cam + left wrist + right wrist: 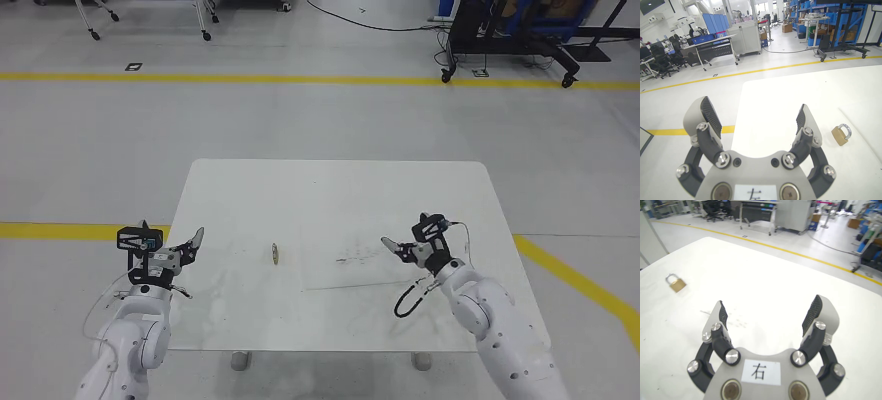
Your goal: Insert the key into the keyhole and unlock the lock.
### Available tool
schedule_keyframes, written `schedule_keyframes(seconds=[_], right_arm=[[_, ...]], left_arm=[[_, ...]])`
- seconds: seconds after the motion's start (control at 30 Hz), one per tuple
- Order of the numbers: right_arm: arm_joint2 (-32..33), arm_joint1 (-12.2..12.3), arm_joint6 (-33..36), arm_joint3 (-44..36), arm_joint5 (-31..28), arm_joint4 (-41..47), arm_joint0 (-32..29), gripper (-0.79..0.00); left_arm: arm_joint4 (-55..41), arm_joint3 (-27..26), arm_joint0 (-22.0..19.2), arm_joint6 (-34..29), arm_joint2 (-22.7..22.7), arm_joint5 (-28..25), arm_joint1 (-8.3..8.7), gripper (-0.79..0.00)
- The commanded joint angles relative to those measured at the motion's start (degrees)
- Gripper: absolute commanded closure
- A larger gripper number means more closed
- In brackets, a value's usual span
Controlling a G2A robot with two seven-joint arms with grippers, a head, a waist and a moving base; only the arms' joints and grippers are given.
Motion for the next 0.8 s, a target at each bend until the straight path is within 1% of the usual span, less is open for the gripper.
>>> schedule_keyframes(seconds=[0.0, 0.13, 0.37, 0.4, 0.43, 0.47, 0.53, 0.7, 0.73, 0.77], right_arm=[[-2.38, -0.40, -1.49, 3.60, -2.60, 0.46, 2.65, -0.785], [-6.03, -0.86, -3.74, 8.05, -6.96, -1.85, 6.65, -0.785], [-12.81, -1.17, -8.80, 16.42, -21.75, -10.73, 14.76, -0.785], [-13.61, -1.25, -9.32, 18.01, -23.22, -11.79, 16.02, -0.748], [-14.50, -1.34, -9.61, 19.36, -24.48, -13.02, 17.26, -0.573], [-15.25, -1.45, -9.94, 20.60, -25.08, -14.03, 18.35, -0.496], [-17.10, -1.73, -10.44, 22.85, -26.57, -16.18, 20.54, -0.462], [-20.13, -2.40, -11.53, 26.74, -27.38, -18.87, 24.06, -0.493], [-20.69, -2.59, -11.60, 27.51, -27.30, -19.02, 24.67, -0.477], [-21.28, -2.76, -11.63, 28.02, -27.14, -19.40, 25.27, -0.428]], left_arm=[[0.00, 0.00, 0.00, 0.00, 0.00, 0.00, 0.00, -0.785], [0.00, 0.00, 0.00, 0.00, 0.00, 0.00, 0.00, -0.785], [0.00, 0.00, 0.00, 0.00, 0.00, 0.00, 0.00, -0.785], [0.00, 0.00, 0.00, 0.00, 0.00, 0.00, 0.00, -0.785], [0.00, 0.00, 0.00, 0.00, 0.00, 0.00, 0.00, -0.785], [0.00, 0.00, 0.00, 0.00, 0.00, 0.00, 0.00, -0.785], [0.00, 0.00, 0.00, 0.00, 0.00, 0.00, 0.00, -0.785], [0.00, 0.00, 0.00, 0.00, 0.00, 0.00, 0.00, -0.785], [0.00, 0.00, 0.00, 0.00, 0.00, 0.00, 0.00, -0.785], [0.00, 0.00, 0.00, 0.00, 0.00, 0.00, 0.00, -0.785]])
